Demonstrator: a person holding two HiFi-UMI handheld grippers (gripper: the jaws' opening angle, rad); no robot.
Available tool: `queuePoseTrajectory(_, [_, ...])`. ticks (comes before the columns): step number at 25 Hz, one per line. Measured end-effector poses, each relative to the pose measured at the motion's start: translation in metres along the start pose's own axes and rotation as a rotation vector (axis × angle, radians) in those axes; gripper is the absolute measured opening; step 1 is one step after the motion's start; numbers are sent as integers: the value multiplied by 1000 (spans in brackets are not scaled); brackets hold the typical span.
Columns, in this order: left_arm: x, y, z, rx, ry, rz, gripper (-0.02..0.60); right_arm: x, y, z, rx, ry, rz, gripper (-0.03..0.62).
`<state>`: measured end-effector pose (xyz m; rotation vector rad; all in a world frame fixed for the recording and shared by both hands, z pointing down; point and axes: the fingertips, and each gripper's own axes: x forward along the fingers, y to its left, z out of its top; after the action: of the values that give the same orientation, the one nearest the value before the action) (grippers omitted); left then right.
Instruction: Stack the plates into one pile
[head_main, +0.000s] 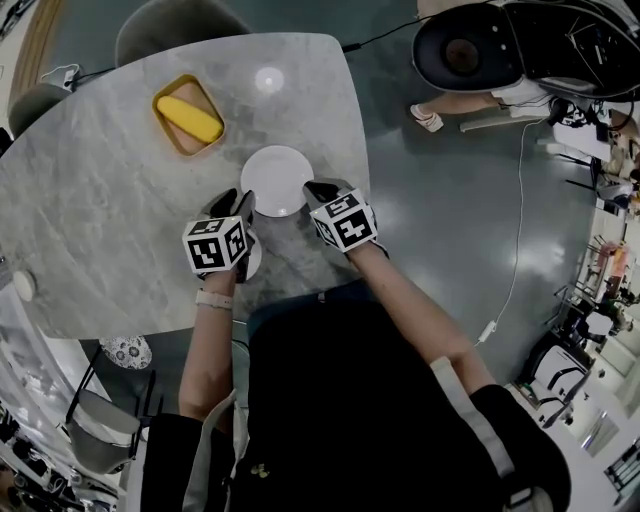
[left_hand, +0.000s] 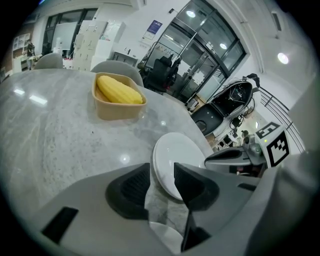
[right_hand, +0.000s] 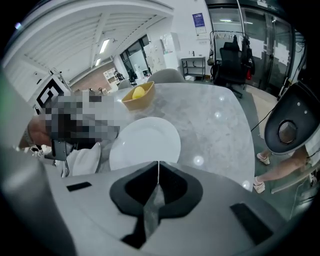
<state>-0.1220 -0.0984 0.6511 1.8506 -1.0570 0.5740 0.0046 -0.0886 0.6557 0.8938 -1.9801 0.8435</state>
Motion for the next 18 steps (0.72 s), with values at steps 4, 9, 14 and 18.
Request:
queuePoseTrajectory(4, [6, -1, -4, 0, 18, 12, 143, 2, -1, 3, -16, -5, -3, 18])
queuePoseTrajectory(9, [9, 2, -5, -29, 20, 17, 152, 5, -2, 4, -26, -12, -12, 18])
queuePoseTrajectory(14, [12, -8, -1, -55, 3, -48, 163, 9, -7, 4, -21, -3, -18, 18])
queuePoseTrajectory(18, [14, -14, 3, -94, -24, -98, 161, 12, -10, 1, -19, -5, -13, 18])
